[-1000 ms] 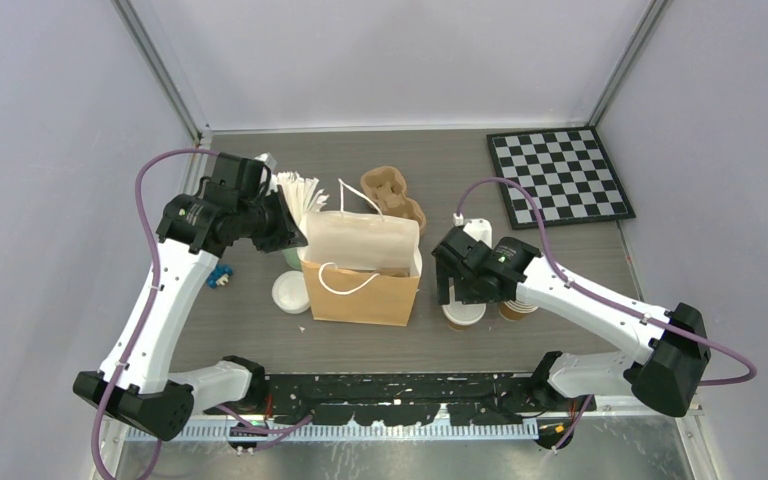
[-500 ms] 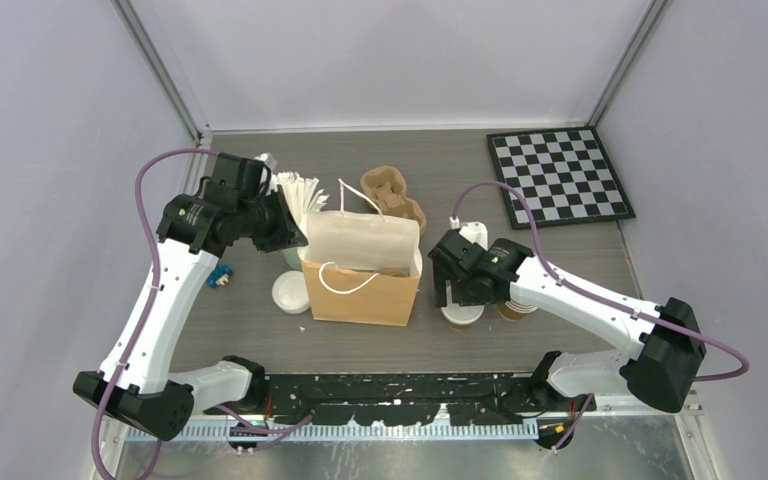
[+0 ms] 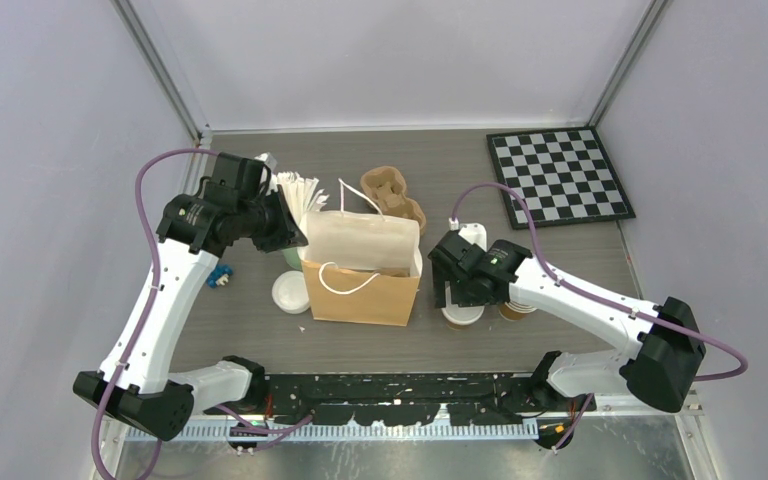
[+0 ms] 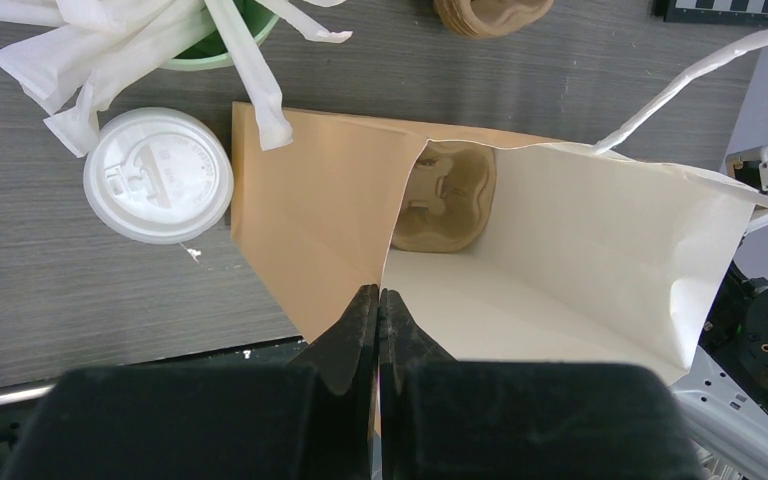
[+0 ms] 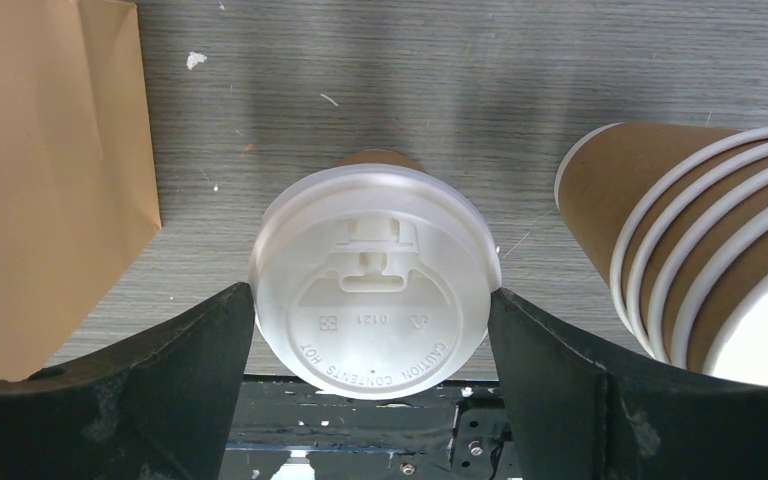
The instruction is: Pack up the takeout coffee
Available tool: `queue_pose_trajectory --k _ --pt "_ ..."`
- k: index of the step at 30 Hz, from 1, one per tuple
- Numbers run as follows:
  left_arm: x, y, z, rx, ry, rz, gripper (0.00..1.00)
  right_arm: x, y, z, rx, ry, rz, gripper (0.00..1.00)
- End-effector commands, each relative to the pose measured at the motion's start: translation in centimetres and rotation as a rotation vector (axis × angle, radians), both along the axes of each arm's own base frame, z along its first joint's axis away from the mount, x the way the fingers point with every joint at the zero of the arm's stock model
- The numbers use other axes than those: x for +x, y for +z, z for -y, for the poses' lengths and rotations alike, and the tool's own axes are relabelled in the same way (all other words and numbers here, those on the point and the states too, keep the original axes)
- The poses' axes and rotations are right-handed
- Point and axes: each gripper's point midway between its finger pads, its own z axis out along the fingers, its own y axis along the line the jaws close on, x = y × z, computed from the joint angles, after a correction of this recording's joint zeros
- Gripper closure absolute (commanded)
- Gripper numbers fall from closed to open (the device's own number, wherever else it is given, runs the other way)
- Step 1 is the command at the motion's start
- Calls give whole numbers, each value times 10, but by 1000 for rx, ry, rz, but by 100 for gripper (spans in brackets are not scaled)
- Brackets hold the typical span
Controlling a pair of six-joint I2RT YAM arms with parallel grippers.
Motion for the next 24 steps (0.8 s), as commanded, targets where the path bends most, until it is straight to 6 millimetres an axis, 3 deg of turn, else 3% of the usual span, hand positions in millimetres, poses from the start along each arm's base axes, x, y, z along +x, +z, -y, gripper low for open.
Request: queue_pose_trajectory --k 1,8,12,21,24 --pt "4 11 4 -33 -4 50 100 0 1 8 -40 7 3 11" --pt "4 11 11 -61 -26 52 99 1 3 10 -39 2 19 18" --pt "6 12 21 -109 -58 54 94 4 18 13 -33 -2 55 23" --pt "7 14 37 -192 -98 62 87 12 88 42 -67 -36 202 24" --pt "7 15 38 -195 -105 57 77 16 124 48 -54 -41 265 25"
